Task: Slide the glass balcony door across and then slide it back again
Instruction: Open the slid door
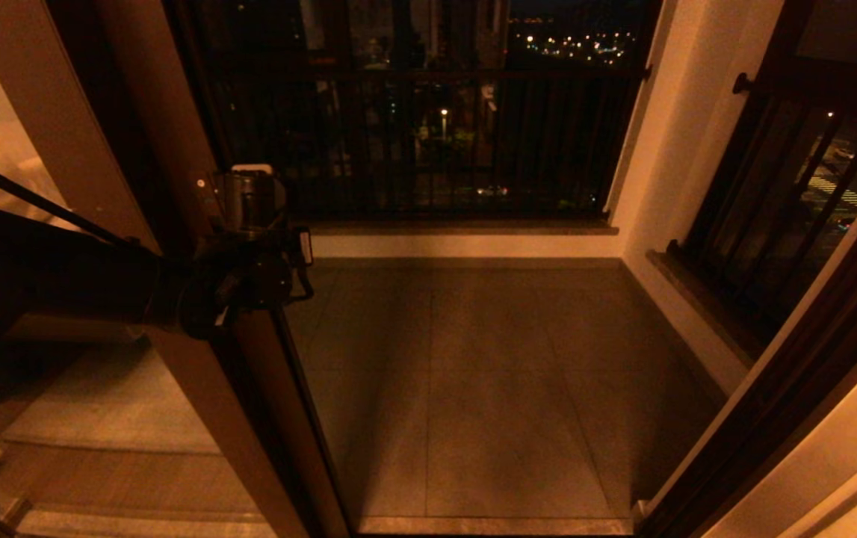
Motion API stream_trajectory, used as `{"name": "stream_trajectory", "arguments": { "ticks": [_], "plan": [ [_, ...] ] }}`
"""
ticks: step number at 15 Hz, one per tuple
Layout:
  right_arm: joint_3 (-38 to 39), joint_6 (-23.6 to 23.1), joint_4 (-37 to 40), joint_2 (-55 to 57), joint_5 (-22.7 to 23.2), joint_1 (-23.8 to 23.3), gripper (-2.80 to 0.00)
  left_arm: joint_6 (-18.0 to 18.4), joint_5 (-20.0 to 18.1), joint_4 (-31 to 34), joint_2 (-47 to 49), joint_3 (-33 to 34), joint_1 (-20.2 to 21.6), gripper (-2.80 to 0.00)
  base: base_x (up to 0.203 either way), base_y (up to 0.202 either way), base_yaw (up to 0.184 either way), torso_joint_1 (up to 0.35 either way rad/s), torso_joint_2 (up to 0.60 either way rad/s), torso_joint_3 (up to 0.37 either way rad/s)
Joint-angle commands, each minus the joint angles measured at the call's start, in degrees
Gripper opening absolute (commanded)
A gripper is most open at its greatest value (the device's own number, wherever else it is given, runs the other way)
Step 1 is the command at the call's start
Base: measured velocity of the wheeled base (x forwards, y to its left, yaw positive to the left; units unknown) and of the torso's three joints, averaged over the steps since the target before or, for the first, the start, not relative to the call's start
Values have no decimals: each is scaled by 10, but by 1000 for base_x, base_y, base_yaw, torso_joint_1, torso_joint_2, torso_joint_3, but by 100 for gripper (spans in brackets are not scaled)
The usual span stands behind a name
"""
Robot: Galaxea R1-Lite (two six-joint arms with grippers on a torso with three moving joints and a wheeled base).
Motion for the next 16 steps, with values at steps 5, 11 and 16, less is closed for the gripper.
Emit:
{"name": "stream_trajectory", "arguments": {
  "ticks": [5,11,16],
  "plan": [
    [1,0,0,0,0,0,-280,12,-9,-42,-76,27,-74,-280,0,0,0,0,0,0],
    [1,0,0,0,1,0,-280,40,-81,84,-244,76,-111,-280,0,0,0,0,0,0],
    [1,0,0,0,0,0,-280,-17,-356,329,-315,73,9,-280,0,0,0,0,0,0]
  ]
}}
